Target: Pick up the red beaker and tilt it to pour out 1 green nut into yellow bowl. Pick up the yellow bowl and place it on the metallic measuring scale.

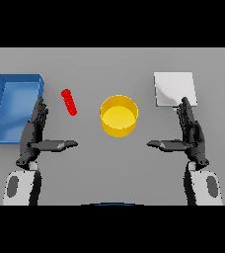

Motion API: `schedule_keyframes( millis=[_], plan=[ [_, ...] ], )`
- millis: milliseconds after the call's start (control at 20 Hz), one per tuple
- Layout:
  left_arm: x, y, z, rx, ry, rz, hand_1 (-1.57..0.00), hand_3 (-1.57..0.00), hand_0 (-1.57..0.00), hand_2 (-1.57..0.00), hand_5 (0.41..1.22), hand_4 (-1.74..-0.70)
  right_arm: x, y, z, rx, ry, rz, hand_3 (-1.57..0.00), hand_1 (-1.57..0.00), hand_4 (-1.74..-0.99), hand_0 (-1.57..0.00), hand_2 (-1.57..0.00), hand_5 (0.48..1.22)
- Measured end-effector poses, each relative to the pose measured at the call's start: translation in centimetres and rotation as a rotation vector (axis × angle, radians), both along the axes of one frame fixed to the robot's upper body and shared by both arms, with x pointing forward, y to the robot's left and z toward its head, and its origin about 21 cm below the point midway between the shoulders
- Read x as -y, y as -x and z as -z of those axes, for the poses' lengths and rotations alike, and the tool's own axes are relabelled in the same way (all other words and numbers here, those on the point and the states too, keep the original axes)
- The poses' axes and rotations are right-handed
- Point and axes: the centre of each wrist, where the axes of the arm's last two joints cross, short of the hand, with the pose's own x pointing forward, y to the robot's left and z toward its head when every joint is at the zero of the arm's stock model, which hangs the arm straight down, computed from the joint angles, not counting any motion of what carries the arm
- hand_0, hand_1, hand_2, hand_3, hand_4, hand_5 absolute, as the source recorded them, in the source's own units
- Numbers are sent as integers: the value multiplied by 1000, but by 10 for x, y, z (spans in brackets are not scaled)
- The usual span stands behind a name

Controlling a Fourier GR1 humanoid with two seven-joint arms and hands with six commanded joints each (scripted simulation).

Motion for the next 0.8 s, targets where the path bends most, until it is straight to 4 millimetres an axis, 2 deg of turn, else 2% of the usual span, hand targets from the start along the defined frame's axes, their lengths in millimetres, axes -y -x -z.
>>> schedule_keyframes(
  millis=[300,350,400,500,650,800],
  plan=[
    [-10,0,2,-5,-5,-3,1,1,1,1,599,-1151,-10,-1,0,-3,-6,-4,1,1,-1167,1,1,599],
    [-13,8,-2,22,-69,21,1,1,1,1,599,-1156,-7,8,-2,89,152,-5,1,1,-1163,1,1,595],
    [-17,14,-8,48,-109,40,1,1,1,1,599,-1158,-13,17,-1,125,242,-5,1,1,-1162,1,1,594],
    [-15,19,-14,32,-141,62,1,1,1,1,599,-1163,-16,25,-2,128,328,0,1,1,-1159,1,1,590],
    [-13,21,-19,12,-174,76,1,1,1,1,603,-1164,-17,28,-7,131,337,1,1,1,-1183,1,1,596],
    [-7,21,-15,-1,-190,94,1,1,1,1,604,-1163,-21,29,-5,110,307,-18,1,1,-1212,1,1,607]
  ],
)
